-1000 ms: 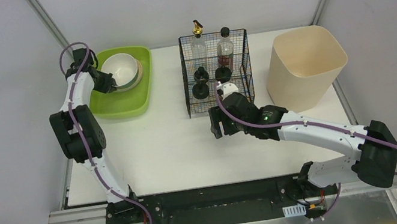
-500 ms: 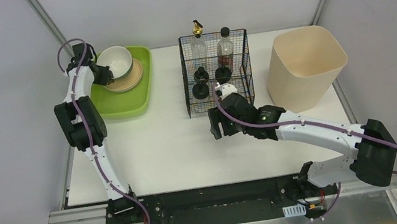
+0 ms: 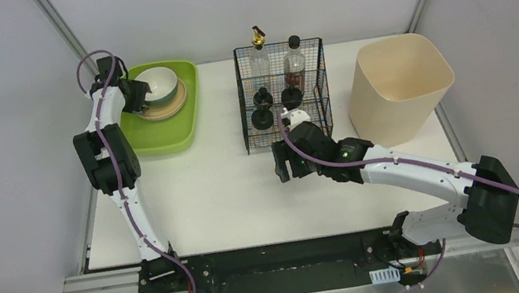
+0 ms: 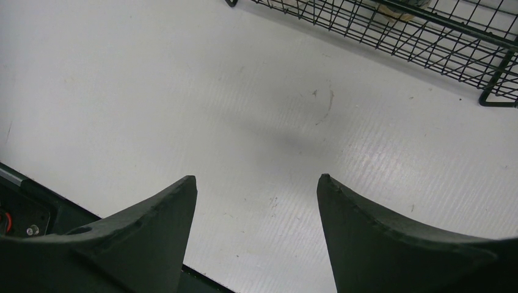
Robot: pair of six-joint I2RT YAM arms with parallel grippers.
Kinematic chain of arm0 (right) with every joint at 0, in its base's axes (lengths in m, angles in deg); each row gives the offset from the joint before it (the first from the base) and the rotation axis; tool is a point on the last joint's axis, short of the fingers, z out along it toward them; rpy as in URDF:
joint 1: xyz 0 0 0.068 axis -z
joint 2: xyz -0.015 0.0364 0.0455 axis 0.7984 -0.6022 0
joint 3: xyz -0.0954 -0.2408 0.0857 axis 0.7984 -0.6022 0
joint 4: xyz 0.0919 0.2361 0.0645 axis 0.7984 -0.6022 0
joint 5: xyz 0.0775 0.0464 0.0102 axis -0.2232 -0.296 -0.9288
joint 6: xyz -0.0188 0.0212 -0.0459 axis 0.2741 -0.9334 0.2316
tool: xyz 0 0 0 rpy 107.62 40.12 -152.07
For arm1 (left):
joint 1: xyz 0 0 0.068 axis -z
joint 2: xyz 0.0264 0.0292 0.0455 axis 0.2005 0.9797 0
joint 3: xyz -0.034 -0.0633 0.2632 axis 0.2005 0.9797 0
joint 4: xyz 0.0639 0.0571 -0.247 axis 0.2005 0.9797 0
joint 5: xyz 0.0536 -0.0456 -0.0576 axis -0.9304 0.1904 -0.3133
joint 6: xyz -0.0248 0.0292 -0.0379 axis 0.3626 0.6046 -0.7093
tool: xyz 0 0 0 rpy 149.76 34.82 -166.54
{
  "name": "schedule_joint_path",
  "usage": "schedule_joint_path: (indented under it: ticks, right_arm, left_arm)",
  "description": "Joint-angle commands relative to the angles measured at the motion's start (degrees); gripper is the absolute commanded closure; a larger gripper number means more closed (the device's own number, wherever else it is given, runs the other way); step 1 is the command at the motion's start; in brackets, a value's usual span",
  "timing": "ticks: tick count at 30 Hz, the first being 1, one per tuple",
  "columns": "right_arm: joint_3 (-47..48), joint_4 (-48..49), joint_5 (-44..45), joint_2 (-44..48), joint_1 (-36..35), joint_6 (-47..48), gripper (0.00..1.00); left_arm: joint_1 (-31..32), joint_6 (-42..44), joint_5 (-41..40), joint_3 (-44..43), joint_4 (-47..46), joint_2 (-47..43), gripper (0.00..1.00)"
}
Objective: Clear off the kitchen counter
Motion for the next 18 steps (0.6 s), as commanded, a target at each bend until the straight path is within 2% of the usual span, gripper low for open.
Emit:
schedule_joint_path:
  ticks: [1, 7, 8, 13, 16, 18]
  right_arm:
    - [1.2, 0.4, 0.2, 0.6, -0.3, -0.4, 0.25]
    - [1.4, 0.2, 0.5, 0.4, -0.3, -0.5, 0.24]
    - [1.6, -0.2, 0.5, 0.2, -0.3, -0.5, 0.24]
    - [1.8, -0.4, 2.3, 0.3, -0.3, -1.8, 0.22]
    - [2.0, -0.7, 2.7, 0.3, -0.3, -2.3, 0.03]
    - [1.8, -0.6, 3.2, 0.8, -0.3, -2.3, 0.01]
  left_arm:
    - [-0.4, -0.4, 0.4, -1.8, -1.9, -1.5, 0.42]
    - [-0.4, 2.5, 0.9, -1.7, -1.9, -3.8, 0.31]
    - [-0.4, 4.2, 1.2, -1.1, -1.9, -5.0, 0.26]
    - [0.3, 7.0, 4.2, 2.2, -1.9, -7.9, 0.19]
    - [0.8, 8.2, 5.8, 4.9, -1.9, -10.1, 0.17]
    - [1.2, 9.1, 6.4, 6.7, -1.9, -12.4, 0.16]
